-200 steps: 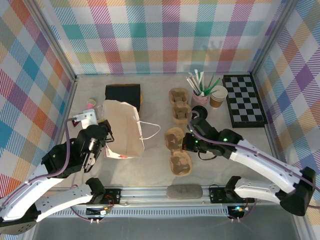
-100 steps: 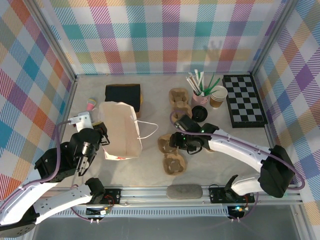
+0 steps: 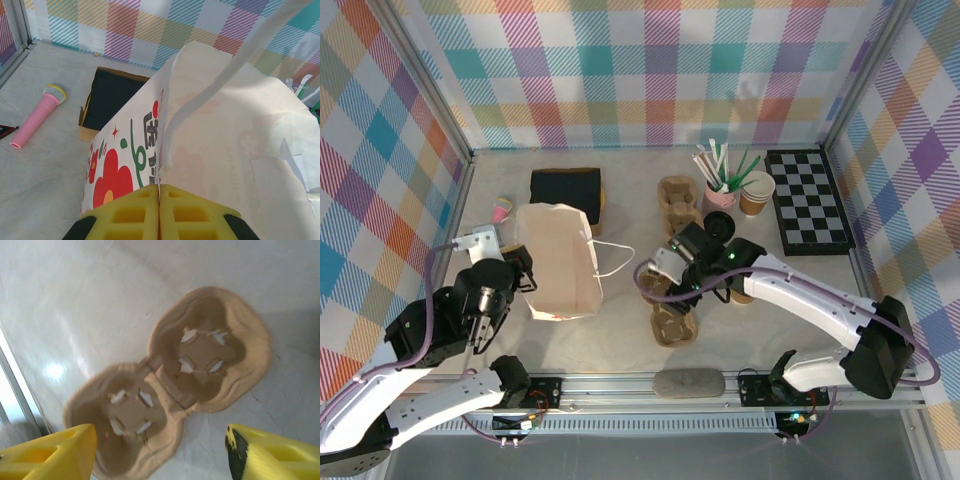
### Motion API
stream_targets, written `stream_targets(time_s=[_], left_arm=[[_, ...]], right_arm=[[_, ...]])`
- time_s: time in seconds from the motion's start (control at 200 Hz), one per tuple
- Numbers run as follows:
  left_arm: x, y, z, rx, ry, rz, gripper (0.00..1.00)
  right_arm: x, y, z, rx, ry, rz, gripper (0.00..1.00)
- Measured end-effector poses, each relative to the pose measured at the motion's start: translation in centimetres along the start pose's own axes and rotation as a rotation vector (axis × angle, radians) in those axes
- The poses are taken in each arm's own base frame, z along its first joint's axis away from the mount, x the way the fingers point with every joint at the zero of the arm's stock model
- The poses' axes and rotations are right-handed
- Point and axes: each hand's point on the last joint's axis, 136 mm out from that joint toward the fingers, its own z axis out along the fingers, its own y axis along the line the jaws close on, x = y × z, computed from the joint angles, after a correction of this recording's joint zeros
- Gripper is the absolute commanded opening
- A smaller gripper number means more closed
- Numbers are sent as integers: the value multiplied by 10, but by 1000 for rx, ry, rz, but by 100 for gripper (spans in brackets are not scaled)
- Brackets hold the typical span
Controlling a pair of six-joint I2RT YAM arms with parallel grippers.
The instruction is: Pack the takeout coffee
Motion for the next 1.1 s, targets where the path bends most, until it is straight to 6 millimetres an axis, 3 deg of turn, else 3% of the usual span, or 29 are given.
stream_targets(time_s=[0.14, 0.32, 0.595, 1.095], left_arm=[[-3, 3, -4, 13, -10, -16, 9], [-6, 9, -11, 27, -27, -39, 9], [-4, 13, -14, 24, -22, -38, 9], [-5, 17, -18, 31, -29, -67, 9]], right_arm=[[10, 8, 11, -55, 39, -221, 72], [14, 13, 38, -149, 108, -352, 72], [20, 14, 66, -224, 175, -435, 68], [18, -5, 94, -177, 212, -492, 59]])
